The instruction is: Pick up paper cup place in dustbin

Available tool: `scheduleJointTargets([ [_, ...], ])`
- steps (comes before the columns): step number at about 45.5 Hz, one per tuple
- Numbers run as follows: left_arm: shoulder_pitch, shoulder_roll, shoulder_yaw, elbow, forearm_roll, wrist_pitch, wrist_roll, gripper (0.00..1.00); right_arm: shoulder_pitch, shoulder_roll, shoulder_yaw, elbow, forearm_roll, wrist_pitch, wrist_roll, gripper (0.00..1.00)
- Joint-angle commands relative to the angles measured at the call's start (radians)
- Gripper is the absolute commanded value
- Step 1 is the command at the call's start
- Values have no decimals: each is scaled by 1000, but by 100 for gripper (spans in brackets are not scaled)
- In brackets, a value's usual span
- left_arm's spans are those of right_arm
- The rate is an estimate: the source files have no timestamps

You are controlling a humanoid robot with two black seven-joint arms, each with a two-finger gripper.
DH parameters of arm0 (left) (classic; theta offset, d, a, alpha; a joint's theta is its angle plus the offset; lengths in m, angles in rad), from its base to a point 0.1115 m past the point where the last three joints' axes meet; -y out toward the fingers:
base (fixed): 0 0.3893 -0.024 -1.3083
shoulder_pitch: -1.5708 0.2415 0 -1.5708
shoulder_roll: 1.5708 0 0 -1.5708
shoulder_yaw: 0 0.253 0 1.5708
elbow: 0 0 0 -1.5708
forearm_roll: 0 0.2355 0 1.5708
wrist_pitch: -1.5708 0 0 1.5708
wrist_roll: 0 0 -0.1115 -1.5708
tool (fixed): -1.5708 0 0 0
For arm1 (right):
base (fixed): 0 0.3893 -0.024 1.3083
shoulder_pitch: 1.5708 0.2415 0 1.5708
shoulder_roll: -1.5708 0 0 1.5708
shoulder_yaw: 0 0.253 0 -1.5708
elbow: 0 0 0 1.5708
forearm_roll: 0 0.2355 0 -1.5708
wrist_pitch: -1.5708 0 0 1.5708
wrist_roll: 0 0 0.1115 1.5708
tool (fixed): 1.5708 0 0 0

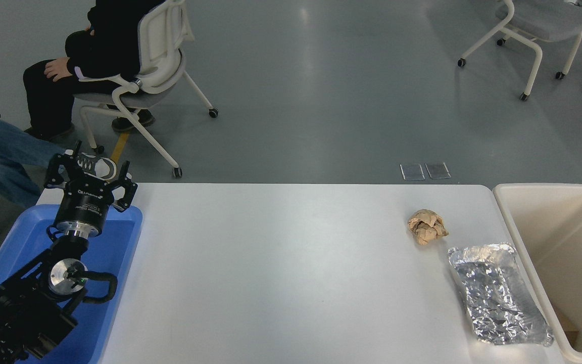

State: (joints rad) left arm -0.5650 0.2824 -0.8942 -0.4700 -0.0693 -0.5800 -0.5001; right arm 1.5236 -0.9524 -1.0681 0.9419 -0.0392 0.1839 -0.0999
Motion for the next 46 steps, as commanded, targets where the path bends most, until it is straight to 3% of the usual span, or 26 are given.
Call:
scheduleJointTargets([
  [1, 0, 0, 0, -1, 0, 0, 0, 99, -362, 76, 217, -184, -2, -159, 0, 0],
  [30, 0, 0, 0, 1, 0, 0, 0, 99, -781, 421, 504, -747, 4, -230, -1, 0],
  [46, 0, 0, 0, 1, 0, 0, 0, 99, -855, 509, 504, -867, 8, -325, -4, 0],
])
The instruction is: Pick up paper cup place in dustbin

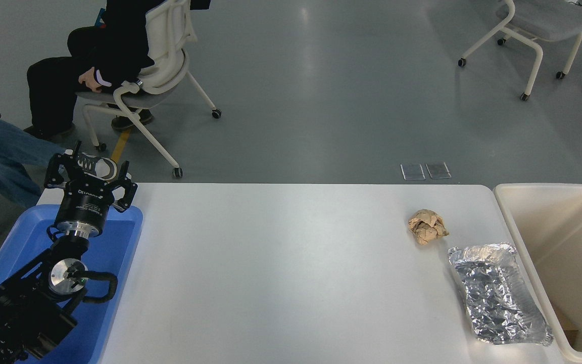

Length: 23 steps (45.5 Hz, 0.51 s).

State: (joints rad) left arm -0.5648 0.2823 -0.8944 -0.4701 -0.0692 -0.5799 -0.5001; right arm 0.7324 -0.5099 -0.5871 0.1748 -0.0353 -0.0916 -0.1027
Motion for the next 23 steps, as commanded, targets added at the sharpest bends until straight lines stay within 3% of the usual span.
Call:
scheduleJointTargets([
  [1, -1, 0, 0, 1, 0, 0, 0, 99, -64, 67, 23, -100, 6, -50, -2, 0],
  [8, -1, 0, 0, 1, 0, 0, 0, 99, -62, 60, 26, -87, 8, -50, -2, 2],
  [11, -1, 0, 0, -1, 0, 0, 0, 99, -59, 59, 26, -87, 8, -50, 0, 26],
  [15, -1, 0, 0, -1, 0, 0, 0, 99, -48, 54, 27, -87, 8, -50, 0, 73],
  [23, -1, 0, 0, 1, 0, 0, 0, 99, -36, 13, 36, -25, 11, -50, 0, 78],
])
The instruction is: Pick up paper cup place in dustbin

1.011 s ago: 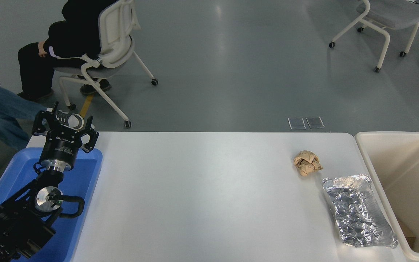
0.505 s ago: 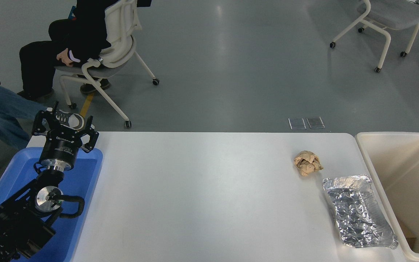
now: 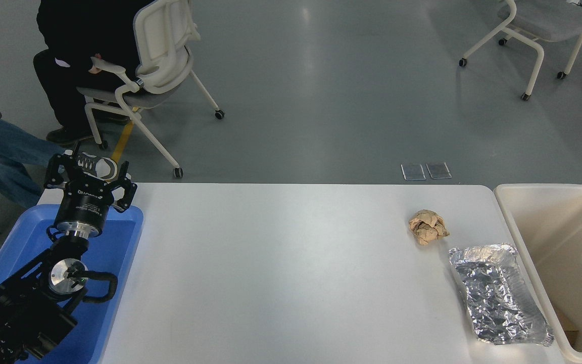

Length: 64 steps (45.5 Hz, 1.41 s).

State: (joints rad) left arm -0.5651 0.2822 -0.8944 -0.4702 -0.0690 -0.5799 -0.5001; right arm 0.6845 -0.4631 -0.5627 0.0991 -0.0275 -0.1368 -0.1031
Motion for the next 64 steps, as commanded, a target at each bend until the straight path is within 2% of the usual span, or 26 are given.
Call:
scheduleJointTargets([
  [1, 1, 0, 0, 1, 0, 0, 0, 99, 16, -46, 15, 66, 3, -4, 0, 78],
  [11, 1, 0, 0, 1, 0, 0, 0, 99, 124, -207, 40, 286, 5, -3, 5, 87],
  [14, -1, 0, 0, -1, 0, 0, 0, 99, 194, -255, 38, 375, 5, 5, 5, 100],
  [23, -1, 0, 0, -1, 0, 0, 0, 99, 418, -436, -80, 729, 5, 37, 5, 100],
  [28, 1, 0, 0, -1, 0, 0, 0, 99, 633, -454, -317, 905, 6, 69, 5, 100],
  [35, -1, 0, 0, -1, 0, 0, 0, 99, 1053, -390, -712, 1097, 6, 155, 5, 100],
  [40, 1, 0, 0, -1, 0, 0, 0, 99, 1233, -223, -871, 1153, 6, 281, 5, 100],
  [44, -1, 0, 0, -1, 0, 0, 0, 99, 1323, -118, -916, 1154, 6, 465, 5, 100],
  [52, 1, 0, 0, 1, 0, 0, 0, 99, 1484, -98, -887, 1156, 8, 909, 6, 100],
  [55, -1, 0, 0, 1, 0, 0, 0, 99, 1527, -65, -866, 1156, 8, 922, 6, 100],
  [64, 1, 0, 0, 1, 0, 0, 0, 99, 1590, 150, -824, 1165, 6, 922, 6, 100],
])
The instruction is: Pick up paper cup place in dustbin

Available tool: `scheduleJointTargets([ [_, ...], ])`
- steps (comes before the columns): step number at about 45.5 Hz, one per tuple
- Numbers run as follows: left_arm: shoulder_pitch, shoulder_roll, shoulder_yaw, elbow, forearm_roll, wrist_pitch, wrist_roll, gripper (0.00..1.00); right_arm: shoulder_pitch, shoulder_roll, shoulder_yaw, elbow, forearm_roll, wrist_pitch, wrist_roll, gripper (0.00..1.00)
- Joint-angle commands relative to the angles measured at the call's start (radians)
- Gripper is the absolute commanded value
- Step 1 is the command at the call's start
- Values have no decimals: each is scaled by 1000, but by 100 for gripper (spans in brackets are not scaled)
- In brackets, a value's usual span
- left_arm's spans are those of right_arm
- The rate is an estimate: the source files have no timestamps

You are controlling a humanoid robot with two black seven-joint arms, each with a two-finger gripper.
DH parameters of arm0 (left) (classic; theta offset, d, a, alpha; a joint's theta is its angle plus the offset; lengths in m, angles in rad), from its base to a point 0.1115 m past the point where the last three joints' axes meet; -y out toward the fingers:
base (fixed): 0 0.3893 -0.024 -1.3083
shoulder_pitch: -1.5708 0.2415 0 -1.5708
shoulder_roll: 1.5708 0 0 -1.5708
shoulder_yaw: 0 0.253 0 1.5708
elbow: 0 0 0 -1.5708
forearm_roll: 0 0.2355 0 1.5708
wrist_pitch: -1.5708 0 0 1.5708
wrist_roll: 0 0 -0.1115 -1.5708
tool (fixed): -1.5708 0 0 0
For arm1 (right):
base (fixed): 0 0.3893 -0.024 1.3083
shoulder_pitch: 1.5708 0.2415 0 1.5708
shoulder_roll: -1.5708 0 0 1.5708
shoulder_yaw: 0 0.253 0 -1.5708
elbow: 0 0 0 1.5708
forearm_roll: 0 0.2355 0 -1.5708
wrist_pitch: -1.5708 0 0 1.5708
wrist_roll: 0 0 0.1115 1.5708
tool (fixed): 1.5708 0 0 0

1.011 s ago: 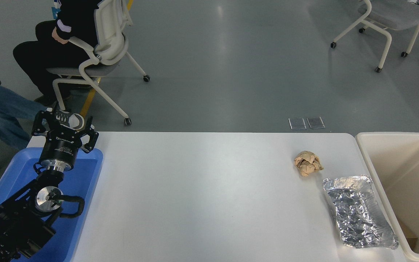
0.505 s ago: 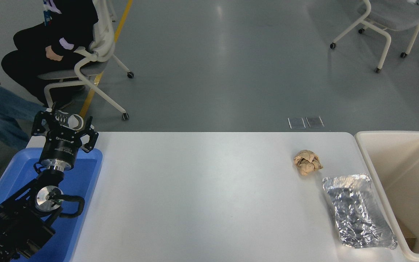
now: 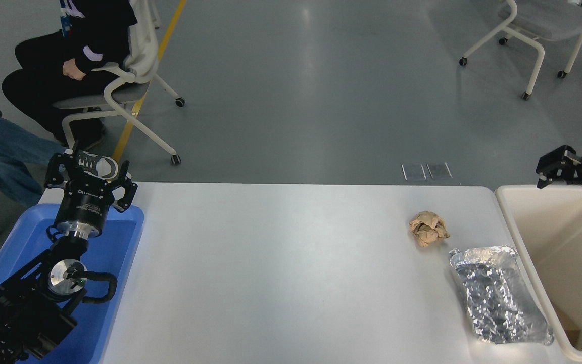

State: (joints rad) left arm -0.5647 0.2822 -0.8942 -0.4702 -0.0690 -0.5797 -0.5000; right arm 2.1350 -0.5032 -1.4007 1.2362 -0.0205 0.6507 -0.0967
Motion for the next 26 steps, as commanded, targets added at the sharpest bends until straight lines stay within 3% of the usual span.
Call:
scheduleJointTargets([
  [1, 0, 0, 0, -1, 0, 0, 0, 99, 148, 204, 20, 34, -1, 135, 0, 100],
  [26, 0, 0, 0, -1, 0, 0, 0, 99, 298, 319, 117, 78, 71, 135, 0, 100],
])
